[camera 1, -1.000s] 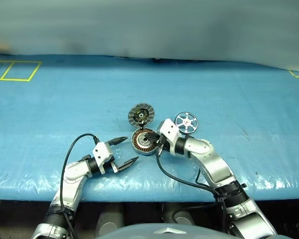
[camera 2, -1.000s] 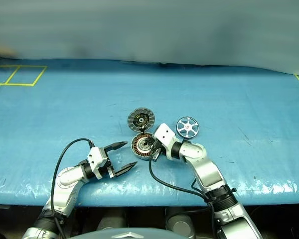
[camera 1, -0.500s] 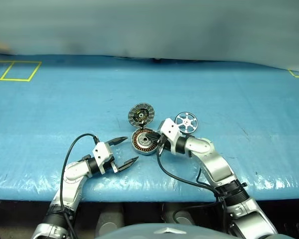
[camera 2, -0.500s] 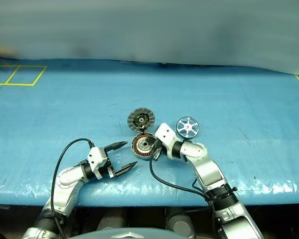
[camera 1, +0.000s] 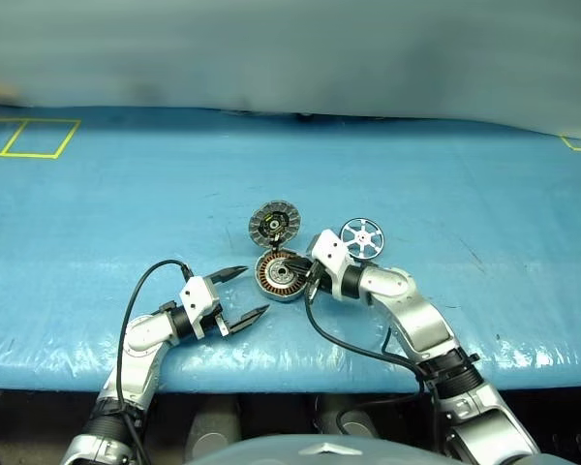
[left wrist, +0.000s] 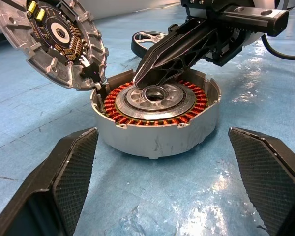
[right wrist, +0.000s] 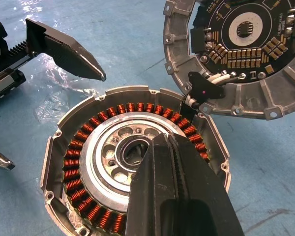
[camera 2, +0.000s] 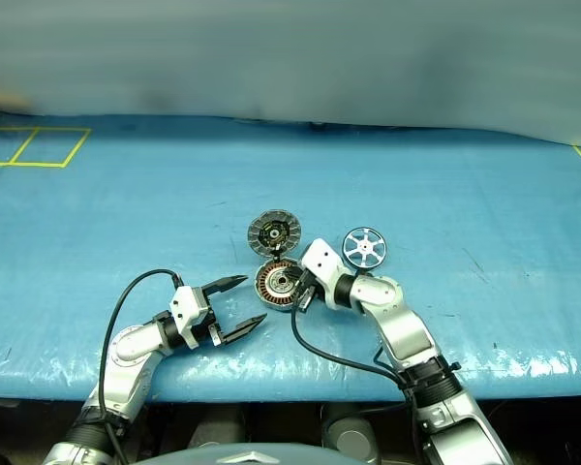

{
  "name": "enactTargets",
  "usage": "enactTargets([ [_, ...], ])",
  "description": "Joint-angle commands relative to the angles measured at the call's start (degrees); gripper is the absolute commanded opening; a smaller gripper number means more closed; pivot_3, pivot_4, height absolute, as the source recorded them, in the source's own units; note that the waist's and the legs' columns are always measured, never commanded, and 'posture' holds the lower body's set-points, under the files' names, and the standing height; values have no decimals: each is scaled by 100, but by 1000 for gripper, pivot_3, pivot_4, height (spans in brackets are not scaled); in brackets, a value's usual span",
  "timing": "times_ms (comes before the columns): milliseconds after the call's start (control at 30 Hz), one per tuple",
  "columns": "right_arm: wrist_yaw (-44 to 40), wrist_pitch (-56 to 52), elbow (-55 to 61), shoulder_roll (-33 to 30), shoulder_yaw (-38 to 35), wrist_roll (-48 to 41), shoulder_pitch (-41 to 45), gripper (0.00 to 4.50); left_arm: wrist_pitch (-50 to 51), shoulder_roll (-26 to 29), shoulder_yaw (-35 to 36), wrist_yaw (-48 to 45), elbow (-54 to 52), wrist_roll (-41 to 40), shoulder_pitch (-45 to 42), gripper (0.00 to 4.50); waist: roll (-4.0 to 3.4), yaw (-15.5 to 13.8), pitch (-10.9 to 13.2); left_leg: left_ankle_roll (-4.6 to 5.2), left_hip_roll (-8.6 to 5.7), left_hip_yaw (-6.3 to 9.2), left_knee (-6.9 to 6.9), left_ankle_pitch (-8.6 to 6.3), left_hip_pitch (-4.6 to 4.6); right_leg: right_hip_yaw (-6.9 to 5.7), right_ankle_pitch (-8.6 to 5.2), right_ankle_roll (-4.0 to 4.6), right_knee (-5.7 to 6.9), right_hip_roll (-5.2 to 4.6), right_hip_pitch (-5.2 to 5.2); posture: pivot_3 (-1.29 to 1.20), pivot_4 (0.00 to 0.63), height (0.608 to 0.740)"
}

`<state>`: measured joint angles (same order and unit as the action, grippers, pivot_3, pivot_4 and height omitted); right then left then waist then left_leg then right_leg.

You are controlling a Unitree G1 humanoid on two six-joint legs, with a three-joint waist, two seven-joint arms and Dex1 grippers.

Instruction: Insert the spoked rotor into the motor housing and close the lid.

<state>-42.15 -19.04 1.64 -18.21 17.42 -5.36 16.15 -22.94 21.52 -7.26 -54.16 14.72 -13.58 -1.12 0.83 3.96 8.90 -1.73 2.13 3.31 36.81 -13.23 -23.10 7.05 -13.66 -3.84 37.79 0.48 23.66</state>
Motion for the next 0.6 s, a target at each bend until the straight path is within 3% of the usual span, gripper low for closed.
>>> enactTargets([
  [33, -119, 7, 295, 10, -25, -163, -25, 39, -38, 12, 47, 14, -57, -7, -15, 4500, 0, 1, 0, 0, 0, 0, 0, 0, 0, 0, 0, 0, 0, 0, 0, 0, 150, 740],
  [600, -129, -121, 513, 69, 41, -245, -124, 39, -68, 6, 52, 63, -20, 16, -14, 4500, -1, -2, 1, 0, -1, 0, 0, 0, -1, 0, 0, 0, 0, -1, 0, 0, 150, 740],
])
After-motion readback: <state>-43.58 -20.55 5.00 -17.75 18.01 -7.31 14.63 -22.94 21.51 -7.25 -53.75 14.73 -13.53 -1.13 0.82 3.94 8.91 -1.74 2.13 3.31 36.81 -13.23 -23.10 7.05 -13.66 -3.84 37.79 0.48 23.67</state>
